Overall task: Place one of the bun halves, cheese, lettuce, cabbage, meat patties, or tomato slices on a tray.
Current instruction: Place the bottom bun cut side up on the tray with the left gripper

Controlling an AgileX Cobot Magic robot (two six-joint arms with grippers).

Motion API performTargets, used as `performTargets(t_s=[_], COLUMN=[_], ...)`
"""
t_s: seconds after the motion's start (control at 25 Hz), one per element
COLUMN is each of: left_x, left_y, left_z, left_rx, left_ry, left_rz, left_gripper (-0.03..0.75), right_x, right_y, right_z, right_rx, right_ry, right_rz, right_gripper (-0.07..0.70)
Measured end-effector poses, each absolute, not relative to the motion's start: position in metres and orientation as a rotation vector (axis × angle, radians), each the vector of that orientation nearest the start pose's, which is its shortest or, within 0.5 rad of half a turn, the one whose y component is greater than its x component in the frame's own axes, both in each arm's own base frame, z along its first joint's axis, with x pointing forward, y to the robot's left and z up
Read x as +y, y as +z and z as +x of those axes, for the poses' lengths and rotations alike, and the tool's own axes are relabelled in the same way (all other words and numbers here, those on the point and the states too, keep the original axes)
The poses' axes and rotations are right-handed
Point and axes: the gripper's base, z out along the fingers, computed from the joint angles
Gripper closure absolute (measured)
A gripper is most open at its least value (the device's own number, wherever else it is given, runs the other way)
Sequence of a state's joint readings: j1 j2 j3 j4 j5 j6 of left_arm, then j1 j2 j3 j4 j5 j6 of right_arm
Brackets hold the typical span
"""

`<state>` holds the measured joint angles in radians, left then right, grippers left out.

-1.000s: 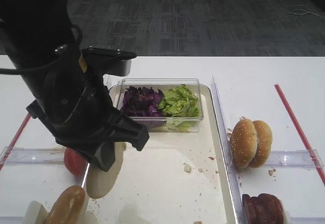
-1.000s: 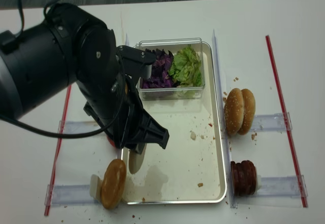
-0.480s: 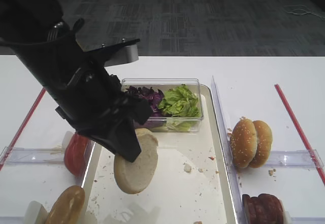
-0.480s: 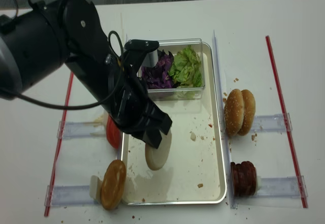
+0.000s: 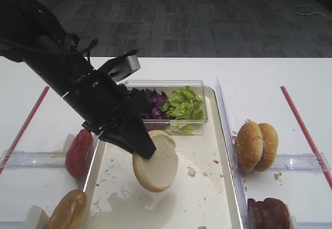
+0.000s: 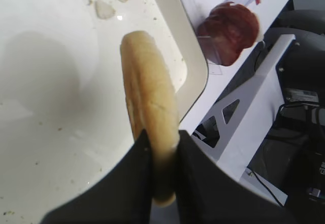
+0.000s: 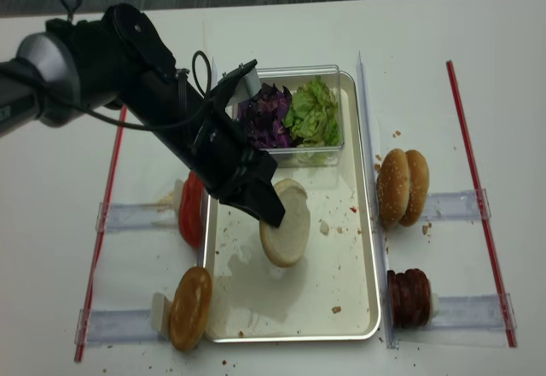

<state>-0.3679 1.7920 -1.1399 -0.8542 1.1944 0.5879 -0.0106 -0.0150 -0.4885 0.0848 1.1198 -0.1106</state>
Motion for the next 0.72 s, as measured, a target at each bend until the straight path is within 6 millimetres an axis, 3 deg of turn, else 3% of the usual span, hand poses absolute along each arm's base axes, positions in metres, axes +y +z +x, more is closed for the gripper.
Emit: performTargets(t_s=[0.32,0.72], left_x=[-0.176,-0.177], left_y=[0.167,0.163], left_z=[0.288,0.289], left_rx=[2.955,2.934], left_ry=[-1.232,-1.234], left_rz=[0.839,0.887], left_gripper=[0.617,0.617], right_x=[0.007,0.007], right_y=[0.270,0.270], right_z=[-0.009,-0.009], right_rx=[2.094,2.094], right_ry=[0.030,0.030], right_rz=[-0.110,-0.110], right_gripper=[0.167,0.167])
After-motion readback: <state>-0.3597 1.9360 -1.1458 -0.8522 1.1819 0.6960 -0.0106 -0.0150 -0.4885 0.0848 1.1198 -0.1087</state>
